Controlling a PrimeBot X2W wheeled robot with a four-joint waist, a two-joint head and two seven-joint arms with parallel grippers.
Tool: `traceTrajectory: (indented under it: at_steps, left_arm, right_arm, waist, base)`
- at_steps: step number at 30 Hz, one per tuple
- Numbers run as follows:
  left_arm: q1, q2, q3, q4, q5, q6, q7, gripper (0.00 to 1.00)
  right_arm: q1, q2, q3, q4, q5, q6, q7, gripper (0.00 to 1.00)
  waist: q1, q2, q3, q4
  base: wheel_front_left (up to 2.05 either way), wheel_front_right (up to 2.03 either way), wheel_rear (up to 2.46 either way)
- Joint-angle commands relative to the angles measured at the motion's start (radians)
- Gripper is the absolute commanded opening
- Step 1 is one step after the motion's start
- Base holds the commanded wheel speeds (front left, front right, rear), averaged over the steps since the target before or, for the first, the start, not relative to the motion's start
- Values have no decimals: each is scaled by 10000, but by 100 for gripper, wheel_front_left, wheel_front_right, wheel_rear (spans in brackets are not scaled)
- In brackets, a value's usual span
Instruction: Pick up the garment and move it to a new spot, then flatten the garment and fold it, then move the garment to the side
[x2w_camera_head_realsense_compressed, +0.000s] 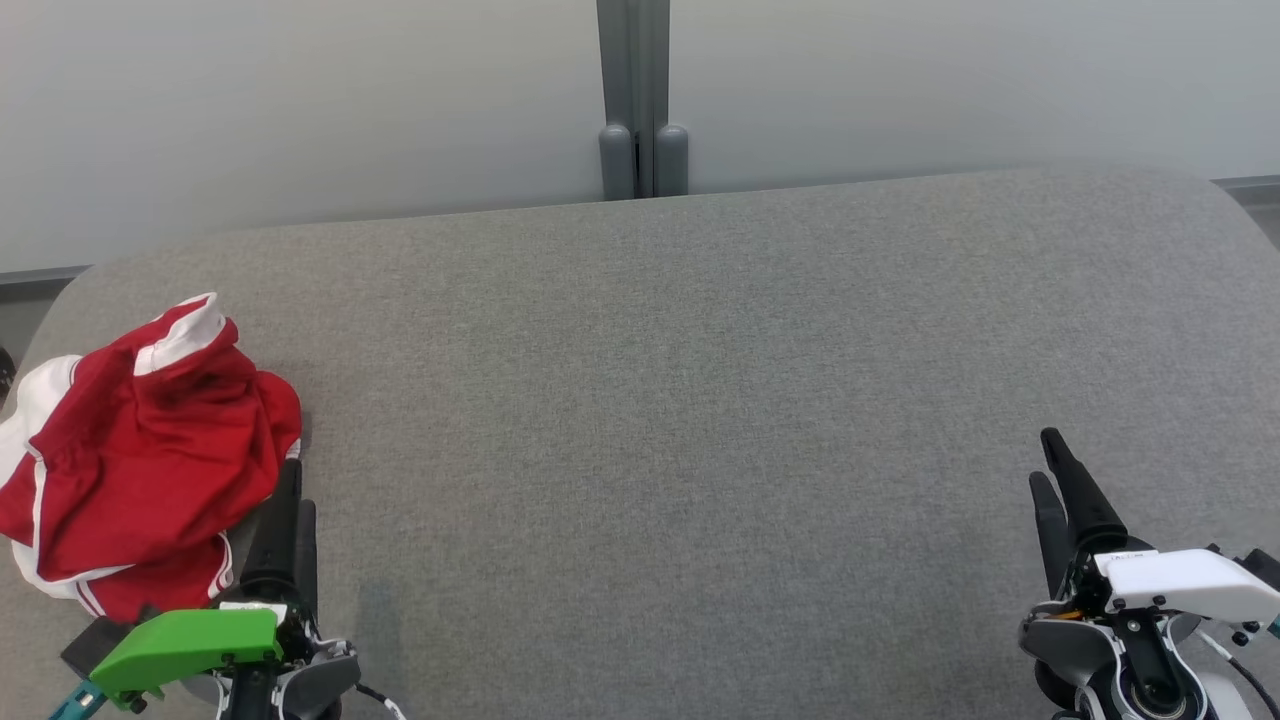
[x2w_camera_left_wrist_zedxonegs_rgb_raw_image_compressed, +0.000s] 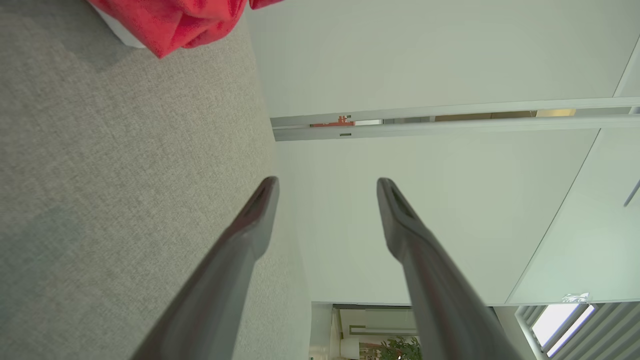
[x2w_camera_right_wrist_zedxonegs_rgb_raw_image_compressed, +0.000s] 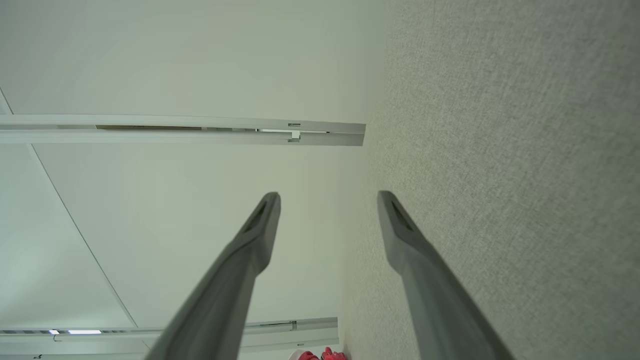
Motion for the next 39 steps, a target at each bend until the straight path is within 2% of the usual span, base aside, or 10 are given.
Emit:
traceTrajectory:
  at_steps: [1,22,39]
  left_arm:
    - [-396,144,-108,-245,342,0,-114,100]
    - [-551,228,-302,-751,5489,167,-995,100]
    - [-629,414,-500,-497,8128,427,-1567,100]
  right_arm:
    - [-86,-105,-10,-342,-404,20,-116,100]
    - [247,-512,478,-1642,-5252,24,-994,100]
    - [387,-791,893,-1998,-7910,27,-1471,100]
  waist:
    - [0,0,2,-2]
    - [0,0,-8,-4]
    - [0,0,-14,-32]
  base:
    - [0,0,0]
    - [0,0,0]
    - [0,0,0]
